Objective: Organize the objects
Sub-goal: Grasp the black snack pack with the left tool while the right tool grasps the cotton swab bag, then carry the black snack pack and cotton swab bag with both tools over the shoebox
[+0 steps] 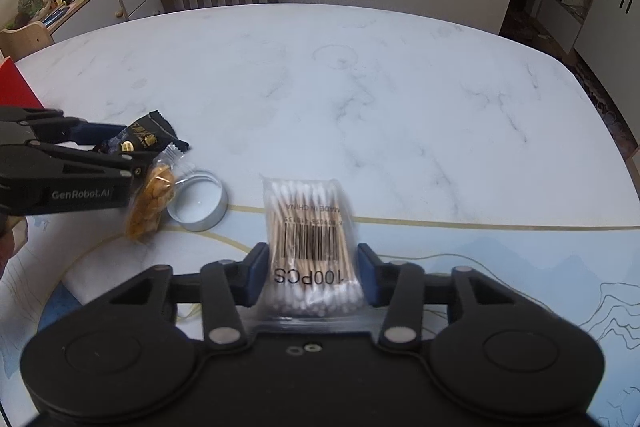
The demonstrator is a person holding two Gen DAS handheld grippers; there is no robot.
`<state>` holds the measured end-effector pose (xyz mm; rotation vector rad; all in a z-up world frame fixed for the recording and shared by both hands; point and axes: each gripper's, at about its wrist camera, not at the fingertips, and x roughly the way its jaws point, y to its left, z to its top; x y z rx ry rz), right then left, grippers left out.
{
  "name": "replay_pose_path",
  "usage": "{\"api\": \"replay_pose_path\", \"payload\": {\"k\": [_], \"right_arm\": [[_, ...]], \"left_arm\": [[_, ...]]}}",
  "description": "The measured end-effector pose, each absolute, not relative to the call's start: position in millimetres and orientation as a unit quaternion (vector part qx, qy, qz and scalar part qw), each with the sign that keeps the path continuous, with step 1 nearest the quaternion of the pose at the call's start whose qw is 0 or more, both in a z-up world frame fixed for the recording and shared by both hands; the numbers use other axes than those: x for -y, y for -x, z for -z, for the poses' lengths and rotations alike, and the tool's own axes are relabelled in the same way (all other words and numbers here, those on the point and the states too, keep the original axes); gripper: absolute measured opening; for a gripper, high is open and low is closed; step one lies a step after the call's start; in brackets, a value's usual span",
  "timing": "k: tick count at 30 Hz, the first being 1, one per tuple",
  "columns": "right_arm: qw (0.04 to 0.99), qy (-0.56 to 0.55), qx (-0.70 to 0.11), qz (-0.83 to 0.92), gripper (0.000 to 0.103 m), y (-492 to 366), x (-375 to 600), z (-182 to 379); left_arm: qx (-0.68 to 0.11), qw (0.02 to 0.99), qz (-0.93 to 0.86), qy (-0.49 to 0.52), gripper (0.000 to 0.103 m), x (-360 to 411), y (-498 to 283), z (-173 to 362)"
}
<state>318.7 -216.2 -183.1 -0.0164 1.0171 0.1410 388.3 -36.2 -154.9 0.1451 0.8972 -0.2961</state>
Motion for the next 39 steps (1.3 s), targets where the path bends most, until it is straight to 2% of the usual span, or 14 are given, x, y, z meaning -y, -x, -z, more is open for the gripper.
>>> {"api": "replay_pose_path", "payload": {"k": [5, 22, 39], "right_arm": [[0.871, 0.004, -0.488, -0.064, 0.038, -313, 218, 178], [0.879, -0.017, -0.469, -0.079, 0.037, -252, 213, 118], [0.897, 0.002, -0.426, -0.119, 0.037, -212, 143, 47]], "left_arm": [[-0.438, 0.885, 0.142, -0.075, 0.038, 39, -382, 150], [-0.431, 0.894, 0.125, -0.015, 0.037, 15, -315, 101], [-0.392, 0.909, 0.141, 0.033, 0.037, -33, -246, 33]]}}
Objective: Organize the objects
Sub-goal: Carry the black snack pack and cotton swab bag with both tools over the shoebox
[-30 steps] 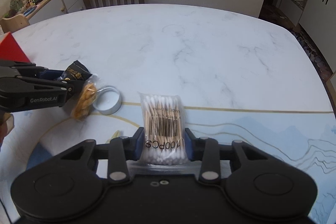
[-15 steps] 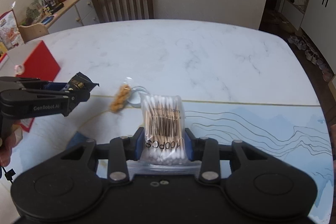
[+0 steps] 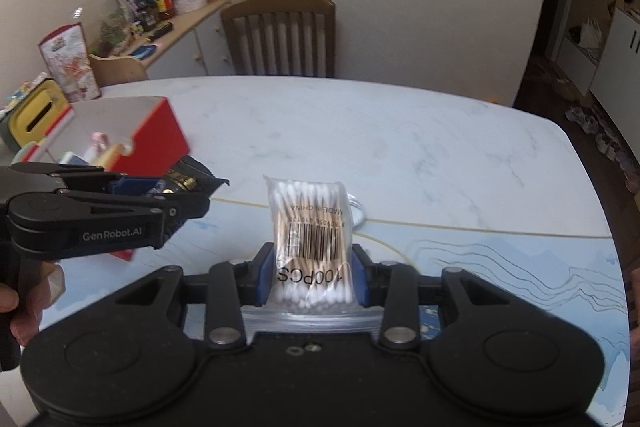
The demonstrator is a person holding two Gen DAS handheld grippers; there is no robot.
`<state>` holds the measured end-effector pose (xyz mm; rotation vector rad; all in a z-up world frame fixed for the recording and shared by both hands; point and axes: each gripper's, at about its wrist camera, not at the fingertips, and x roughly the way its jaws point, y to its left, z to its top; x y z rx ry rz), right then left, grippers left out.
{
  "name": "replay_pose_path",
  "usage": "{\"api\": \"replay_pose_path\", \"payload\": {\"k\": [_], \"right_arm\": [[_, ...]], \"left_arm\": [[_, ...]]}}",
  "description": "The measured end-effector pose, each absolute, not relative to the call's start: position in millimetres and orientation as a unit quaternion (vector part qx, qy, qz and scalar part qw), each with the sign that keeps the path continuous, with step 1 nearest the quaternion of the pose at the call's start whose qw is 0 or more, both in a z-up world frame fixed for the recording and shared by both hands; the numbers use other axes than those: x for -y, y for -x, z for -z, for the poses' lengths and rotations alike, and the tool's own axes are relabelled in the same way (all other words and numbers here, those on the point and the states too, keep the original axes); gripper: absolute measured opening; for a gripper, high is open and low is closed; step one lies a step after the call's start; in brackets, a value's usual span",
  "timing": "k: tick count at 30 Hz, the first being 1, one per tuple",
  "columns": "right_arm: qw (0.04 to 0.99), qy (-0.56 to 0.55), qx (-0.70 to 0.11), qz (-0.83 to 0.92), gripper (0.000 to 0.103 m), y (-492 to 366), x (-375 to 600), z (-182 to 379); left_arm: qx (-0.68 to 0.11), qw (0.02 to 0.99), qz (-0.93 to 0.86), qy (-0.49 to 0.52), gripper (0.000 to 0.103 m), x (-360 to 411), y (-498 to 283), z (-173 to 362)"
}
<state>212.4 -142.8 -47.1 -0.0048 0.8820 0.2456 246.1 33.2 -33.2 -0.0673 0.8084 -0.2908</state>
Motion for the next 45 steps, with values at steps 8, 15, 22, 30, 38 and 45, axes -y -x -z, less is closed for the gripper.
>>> {"api": "replay_pose_path", "payload": {"k": [8, 15, 22, 30, 38, 45], "right_arm": [[0.903, 0.009, -0.406, -0.139, 0.037, -209, 91, 23], [0.9, 0.014, -0.404, -0.164, 0.037, -215, 34, 14], [0.895, 0.026, -0.402, -0.19, 0.037, -223, -26, 11], [0.888, 0.036, -0.404, -0.216, 0.037, -240, -84, 12], [0.881, 0.05, -0.411, -0.231, 0.037, -269, -122, 23], [0.875, 0.065, -0.425, -0.223, 0.038, -305, -141, 39]], "left_arm": [[-0.373, 0.917, 0.132, 0.043, 0.037, -83, -223, 10], [-0.366, 0.922, 0.115, 0.056, 0.037, -136, -215, 3], [-0.365, 0.925, 0.089, 0.064, 0.037, -195, -209, 4], [-0.364, 0.927, 0.063, 0.068, 0.037, -256, -206, 4], [-0.376, 0.924, 0.031, 0.057, 0.037, -297, -208, 17], [-0.393, 0.919, 0.016, 0.041, 0.037, -314, -226, 38]]}}
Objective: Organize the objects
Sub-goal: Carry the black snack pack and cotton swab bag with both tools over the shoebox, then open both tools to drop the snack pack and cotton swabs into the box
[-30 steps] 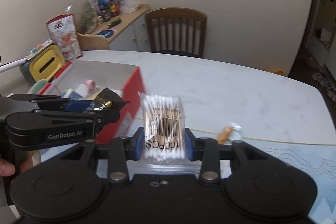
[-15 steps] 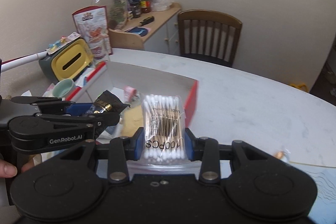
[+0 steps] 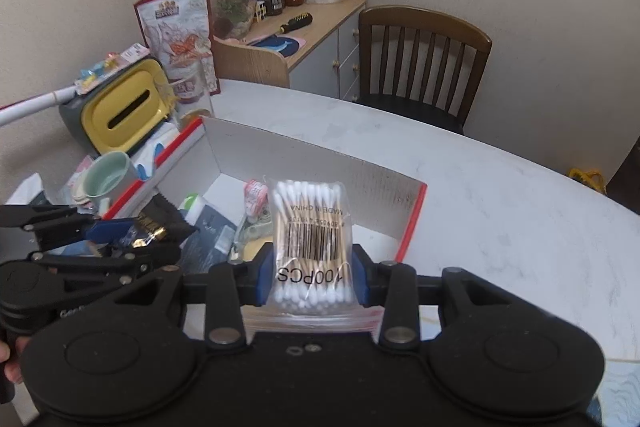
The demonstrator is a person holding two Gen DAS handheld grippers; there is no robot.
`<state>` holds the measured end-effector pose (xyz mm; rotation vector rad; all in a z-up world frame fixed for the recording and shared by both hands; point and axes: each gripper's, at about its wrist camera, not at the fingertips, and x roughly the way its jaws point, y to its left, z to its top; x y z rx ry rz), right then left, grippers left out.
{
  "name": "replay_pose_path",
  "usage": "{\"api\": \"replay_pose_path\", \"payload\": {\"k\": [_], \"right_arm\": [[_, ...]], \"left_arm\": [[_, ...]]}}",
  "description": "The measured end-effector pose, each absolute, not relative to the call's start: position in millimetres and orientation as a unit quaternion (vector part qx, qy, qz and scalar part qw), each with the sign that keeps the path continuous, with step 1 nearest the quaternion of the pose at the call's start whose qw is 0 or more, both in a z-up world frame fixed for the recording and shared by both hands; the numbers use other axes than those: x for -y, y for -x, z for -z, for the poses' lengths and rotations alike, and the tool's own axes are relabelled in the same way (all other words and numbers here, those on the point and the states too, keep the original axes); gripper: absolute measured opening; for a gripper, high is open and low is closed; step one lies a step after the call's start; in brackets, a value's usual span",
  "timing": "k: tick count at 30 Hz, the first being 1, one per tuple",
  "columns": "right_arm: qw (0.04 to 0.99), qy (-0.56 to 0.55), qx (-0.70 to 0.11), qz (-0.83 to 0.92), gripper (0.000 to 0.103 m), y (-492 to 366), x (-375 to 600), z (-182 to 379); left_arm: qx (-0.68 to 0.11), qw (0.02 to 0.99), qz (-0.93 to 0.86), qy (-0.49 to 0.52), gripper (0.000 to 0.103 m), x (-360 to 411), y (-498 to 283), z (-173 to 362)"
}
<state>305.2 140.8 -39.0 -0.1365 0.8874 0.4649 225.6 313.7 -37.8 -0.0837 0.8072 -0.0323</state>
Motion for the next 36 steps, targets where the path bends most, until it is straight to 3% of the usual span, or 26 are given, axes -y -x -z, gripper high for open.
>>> {"api": "replay_pose_path", "payload": {"k": [21, 34, 36], "right_arm": [[0.843, 0.106, -0.486, -0.205, 0.038, -359, -199, 99], [0.841, 0.118, -0.487, -0.203, 0.041, -362, -208, 107], [0.842, 0.117, -0.486, -0.204, 0.046, -362, -207, 107]], "left_arm": [[-0.44, 0.897, 0.029, 0.015, 0.037, -313, -282, 83], [-0.48, 0.877, 0.027, 0.023, 0.037, -322, -294, 101], [-0.487, 0.873, 0.025, 0.023, 0.037, -322, -296, 102]]}}
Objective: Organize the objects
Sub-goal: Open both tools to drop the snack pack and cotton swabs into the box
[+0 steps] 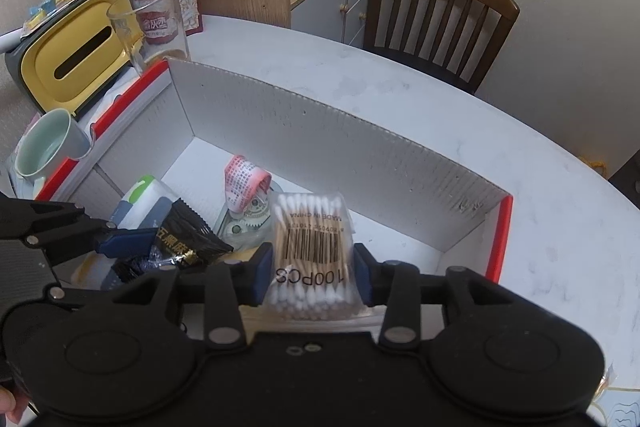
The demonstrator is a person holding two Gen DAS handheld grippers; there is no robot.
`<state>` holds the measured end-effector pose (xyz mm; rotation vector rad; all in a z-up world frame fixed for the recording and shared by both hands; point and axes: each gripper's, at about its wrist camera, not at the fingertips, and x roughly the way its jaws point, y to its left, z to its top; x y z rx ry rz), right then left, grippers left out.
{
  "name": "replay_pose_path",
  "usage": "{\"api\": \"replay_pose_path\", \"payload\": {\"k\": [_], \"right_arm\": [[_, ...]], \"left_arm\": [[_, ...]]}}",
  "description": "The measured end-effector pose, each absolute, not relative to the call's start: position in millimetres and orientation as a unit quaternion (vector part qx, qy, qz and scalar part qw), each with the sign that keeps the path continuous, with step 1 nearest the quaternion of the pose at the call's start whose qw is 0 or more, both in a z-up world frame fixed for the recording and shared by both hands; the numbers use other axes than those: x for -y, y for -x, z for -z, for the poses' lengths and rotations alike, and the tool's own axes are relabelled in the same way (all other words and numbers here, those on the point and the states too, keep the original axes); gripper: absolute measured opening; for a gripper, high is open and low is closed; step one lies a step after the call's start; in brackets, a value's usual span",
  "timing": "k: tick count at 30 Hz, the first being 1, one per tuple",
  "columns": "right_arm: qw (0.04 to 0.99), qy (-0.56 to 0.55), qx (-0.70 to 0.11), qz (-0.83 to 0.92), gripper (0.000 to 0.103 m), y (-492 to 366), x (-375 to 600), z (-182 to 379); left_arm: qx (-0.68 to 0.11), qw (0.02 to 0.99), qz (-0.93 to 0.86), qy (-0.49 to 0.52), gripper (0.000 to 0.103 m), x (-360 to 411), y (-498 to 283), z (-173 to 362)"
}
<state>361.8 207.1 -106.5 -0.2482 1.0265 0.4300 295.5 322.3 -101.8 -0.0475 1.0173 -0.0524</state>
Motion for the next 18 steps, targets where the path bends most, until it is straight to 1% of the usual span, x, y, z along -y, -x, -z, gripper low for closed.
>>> {"api": "replay_pose_path", "payload": {"k": [3, 4, 9, 13, 15, 16, 17, 18], "right_arm": [[0.843, 0.119, -0.483, -0.205, 0.054, -360, -206, 105], [0.843, 0.119, -0.482, -0.206, 0.055, -359, -205, 104], [0.846, 0.117, -0.477, -0.209, 0.056, -355, -201, 96], [0.849, 0.121, -0.468, -0.214, 0.059, -348, -197, 87], [0.85, 0.122, -0.464, -0.219, 0.062, -343, -194, 83], [0.851, 0.122, -0.46, -0.22, 0.063, -341, -192, 81], [0.853, 0.122, -0.457, -0.221, 0.063, -338, -190, 78], [0.853, 0.121, -0.455, -0.224, 0.063, -336, -188, 76]], "left_arm": [[-0.496, 0.867, 0.026, 0.027, 0.038, -324, -297, 103], [-0.499, 0.866, 0.024, 0.028, 0.038, -324, -298, 103], [-0.499, 0.866, 0.016, 0.024, 0.052, -321, -298, 101], [-0.498, 0.867, 0.012, 0.011, 0.053, -315, -297, 98], [-0.497, 0.868, 0.01, 0.013, 0.053, -313, -295, 95], [-0.496, 0.868, 0.009, 0.015, 0.056, -313, -295, 94], [-0.493, 0.87, 0.008, 0.016, 0.062, -312, -293, 92], [-0.489, 0.872, 0.006, 0.016, 0.066, -311, -291, 90]]}}
